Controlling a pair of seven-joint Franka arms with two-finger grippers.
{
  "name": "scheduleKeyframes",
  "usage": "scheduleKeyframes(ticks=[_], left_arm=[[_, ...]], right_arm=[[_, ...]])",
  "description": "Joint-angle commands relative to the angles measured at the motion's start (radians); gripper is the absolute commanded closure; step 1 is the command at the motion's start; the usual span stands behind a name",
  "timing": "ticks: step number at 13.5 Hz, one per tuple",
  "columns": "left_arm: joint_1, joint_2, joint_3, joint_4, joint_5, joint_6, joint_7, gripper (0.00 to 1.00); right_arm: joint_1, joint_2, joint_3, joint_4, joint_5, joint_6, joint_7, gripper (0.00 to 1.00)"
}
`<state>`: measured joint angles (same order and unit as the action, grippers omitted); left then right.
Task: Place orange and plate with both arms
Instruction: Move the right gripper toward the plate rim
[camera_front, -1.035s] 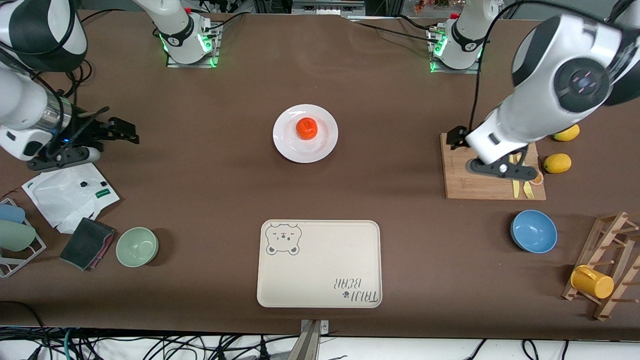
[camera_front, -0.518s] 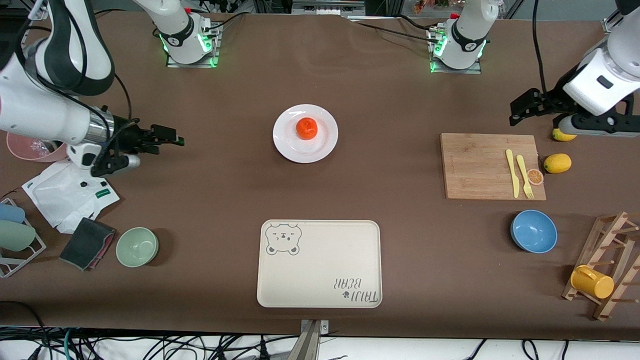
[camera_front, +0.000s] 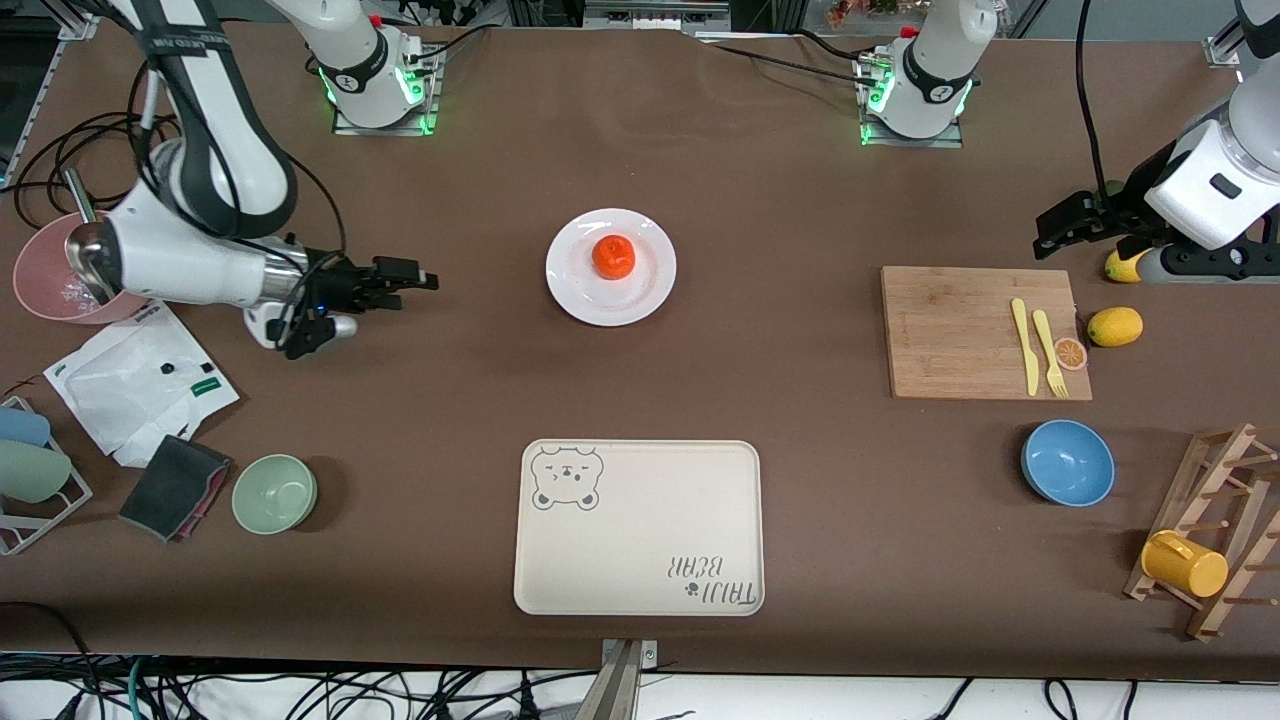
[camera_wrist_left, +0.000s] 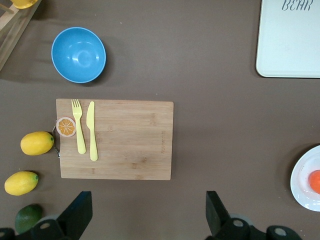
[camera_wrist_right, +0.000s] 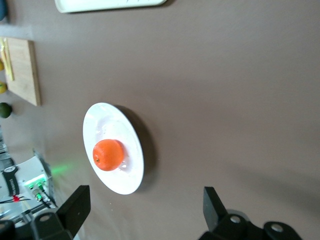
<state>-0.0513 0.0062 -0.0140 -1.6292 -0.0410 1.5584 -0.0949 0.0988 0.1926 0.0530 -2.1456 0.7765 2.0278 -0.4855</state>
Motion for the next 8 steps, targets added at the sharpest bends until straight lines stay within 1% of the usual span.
scheduleKeyframes(ticks=[1,2,5,7,8], left_arm=[[-0.015,-0.012,0.012,0.008,-0.008,-0.02,0.007,0.0],[-0.015,-0.012,0.011,0.008,-0.008,-0.02,0.007,0.0],[-0.015,-0.014,0.008,0.009,-0.008,-0.02,0.012,0.0],[-0.015,-0.014,0.006,0.009,-0.007,-0.02,0.009,0.0],[-0.016,-0.014,0.006,0.009,-0.007,-0.021,0.008,0.0]], right_arm=[[-0.004,-0.01,0.071,-0.106,0.137,0.106,-0.091,0.0],[-0.004,-0.009,0.102,-0.135,0.182,0.149,-0.109,0.0],[-0.002,0.01,0.223,-0.192,0.315,0.283,-0.133,0.0],[0.001,0.045,0.298,-0.212,0.418,0.374,-0.162,0.0],[0.001,0.069,0.323,-0.214,0.47,0.405,-0.209,0.0]])
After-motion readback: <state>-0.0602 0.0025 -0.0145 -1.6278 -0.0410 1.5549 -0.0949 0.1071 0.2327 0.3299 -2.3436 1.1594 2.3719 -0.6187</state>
